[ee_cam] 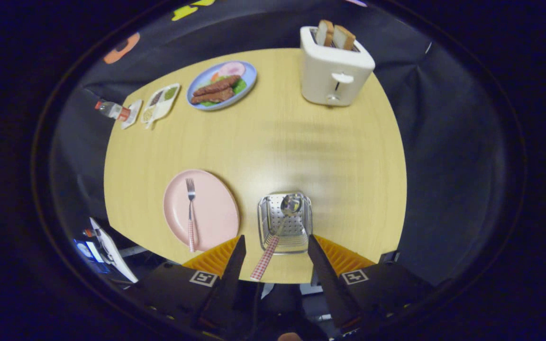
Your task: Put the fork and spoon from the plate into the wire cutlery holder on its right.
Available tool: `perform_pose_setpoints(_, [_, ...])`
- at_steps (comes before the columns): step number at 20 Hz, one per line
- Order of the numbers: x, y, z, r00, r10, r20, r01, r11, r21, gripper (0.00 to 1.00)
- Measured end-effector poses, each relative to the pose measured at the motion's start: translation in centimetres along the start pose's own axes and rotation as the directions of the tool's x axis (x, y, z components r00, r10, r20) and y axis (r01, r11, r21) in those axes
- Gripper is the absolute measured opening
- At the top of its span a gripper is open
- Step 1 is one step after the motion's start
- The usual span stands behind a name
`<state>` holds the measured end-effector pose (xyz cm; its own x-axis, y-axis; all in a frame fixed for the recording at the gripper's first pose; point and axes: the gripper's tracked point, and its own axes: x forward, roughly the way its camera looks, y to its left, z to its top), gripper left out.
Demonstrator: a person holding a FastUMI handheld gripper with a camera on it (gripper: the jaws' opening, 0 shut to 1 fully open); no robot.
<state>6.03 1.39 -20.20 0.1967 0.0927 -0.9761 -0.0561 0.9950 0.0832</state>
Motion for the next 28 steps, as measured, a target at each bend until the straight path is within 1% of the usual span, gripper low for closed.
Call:
perform_pose_setpoints(1, [-0.7, 0.8, 0.4, 0.997, 0.005, 0.079, -0.004, 1.000, -0.018, 0.83])
perform_pose_setpoints(3, [-1.8, 2.6, 0.4, 0.975, 0.030, 0.221, -0.017, 0.998, -0.060, 0.90])
perform_pose_setpoints(5, [-2.3, 5.1, -0.4, 0.943, 0.054, 0.330, -0.025, 0.995, -0.093, 0.90])
perform_pose_setpoints(7, [-2.2, 8.1, -1.7, 0.908, 0.078, 0.411, -0.026, 0.991, -0.129, 0.90])
perform_pose_setpoints(9, [-1.7, 10.9, -3.0, 0.873, 0.095, 0.479, -0.023, 0.988, -0.154, 0.90])
perform_pose_setpoints(10, [-1.1, 12.4, -3.9, 0.863, 0.105, 0.495, -0.028, 0.987, -0.160, 0.90])
perform_pose_setpoints(12, [0.5, 14.6, -6.1, 0.861, 0.112, 0.497, -0.034, 0.986, -0.162, 0.90])
perform_pose_setpoints(14, [2.4, 16.2, -7.1, 0.855, 0.099, 0.510, -0.037, 0.991, -0.130, 0.90])
perform_pose_setpoints(16, [4.9, 17.2, -8.4, 0.863, 0.085, 0.497, -0.040, 0.994, -0.100, 0.90])
perform_pose_setpoints(18, [7.5, 17.7, -9.2, 0.876, 0.065, 0.478, -0.026, 0.996, -0.088, 0.90])
perform_pose_setpoints(22, [10.6, 18.2, -9.2, 0.889, 0.040, 0.456, 0.000, 0.996, -0.088, 0.90])
perform_pose_setpoints(25, [12.4, 18.4, -8.8, 0.899, 0.031, 0.437, 0.004, 0.997, -0.077, 0.89])
perform_pose_setpoints(28, [13.6, 18.4, -8.5, 0.908, 0.013, 0.419, 0.019, 0.997, -0.072, 0.76])
